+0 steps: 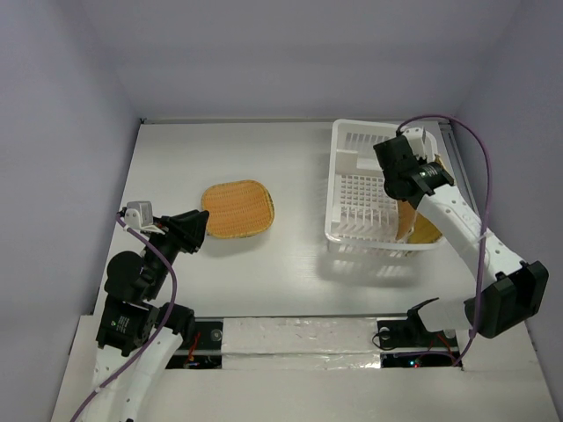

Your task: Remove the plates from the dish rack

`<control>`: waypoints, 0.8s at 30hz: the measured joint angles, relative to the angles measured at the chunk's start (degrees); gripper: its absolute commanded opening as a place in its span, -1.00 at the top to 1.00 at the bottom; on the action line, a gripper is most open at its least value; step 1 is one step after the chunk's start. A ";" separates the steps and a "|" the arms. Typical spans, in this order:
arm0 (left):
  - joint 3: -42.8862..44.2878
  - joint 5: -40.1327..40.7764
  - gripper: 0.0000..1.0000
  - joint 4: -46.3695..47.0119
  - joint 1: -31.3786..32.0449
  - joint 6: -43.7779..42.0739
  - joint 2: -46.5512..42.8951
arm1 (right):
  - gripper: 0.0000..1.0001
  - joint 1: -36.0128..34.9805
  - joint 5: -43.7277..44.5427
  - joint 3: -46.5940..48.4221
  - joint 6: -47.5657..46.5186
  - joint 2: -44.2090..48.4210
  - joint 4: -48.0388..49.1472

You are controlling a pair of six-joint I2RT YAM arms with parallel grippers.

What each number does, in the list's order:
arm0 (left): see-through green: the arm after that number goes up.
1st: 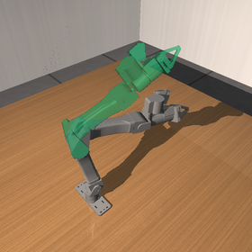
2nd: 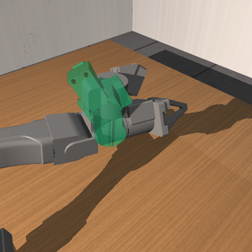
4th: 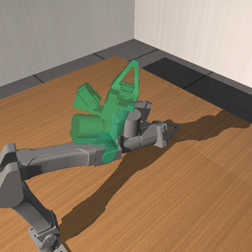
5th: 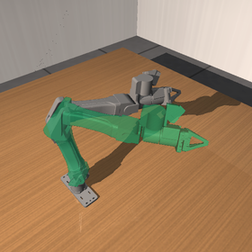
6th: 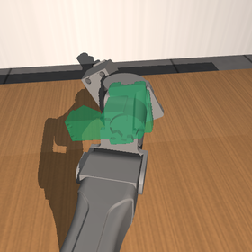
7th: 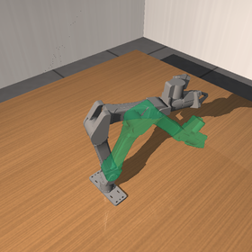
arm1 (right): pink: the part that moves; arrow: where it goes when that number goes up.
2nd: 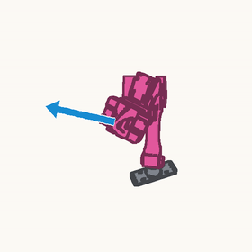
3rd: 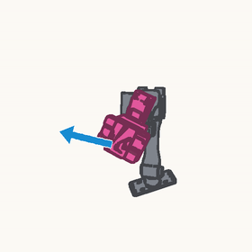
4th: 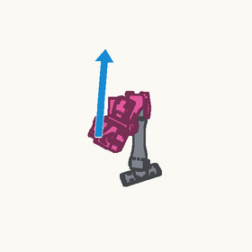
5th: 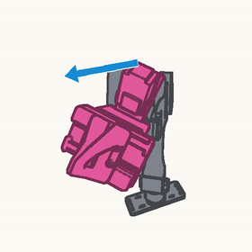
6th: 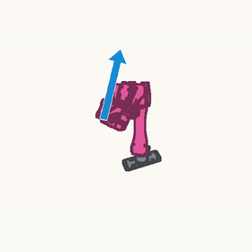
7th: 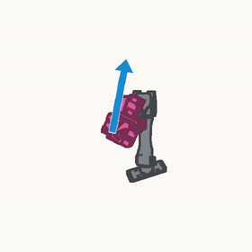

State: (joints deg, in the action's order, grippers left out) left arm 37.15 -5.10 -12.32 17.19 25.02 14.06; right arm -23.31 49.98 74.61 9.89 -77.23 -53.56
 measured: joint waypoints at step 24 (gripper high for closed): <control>0.00 0.00 0.41 0.02 0.00 0.00 0.04 | 1.00 -13.09 -19.56 2.73 12.11 13.75 23.43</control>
State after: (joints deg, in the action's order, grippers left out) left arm 37.15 -5.10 -12.29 17.19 25.02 14.11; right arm -36.40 30.41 77.34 22.00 -63.48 -30.13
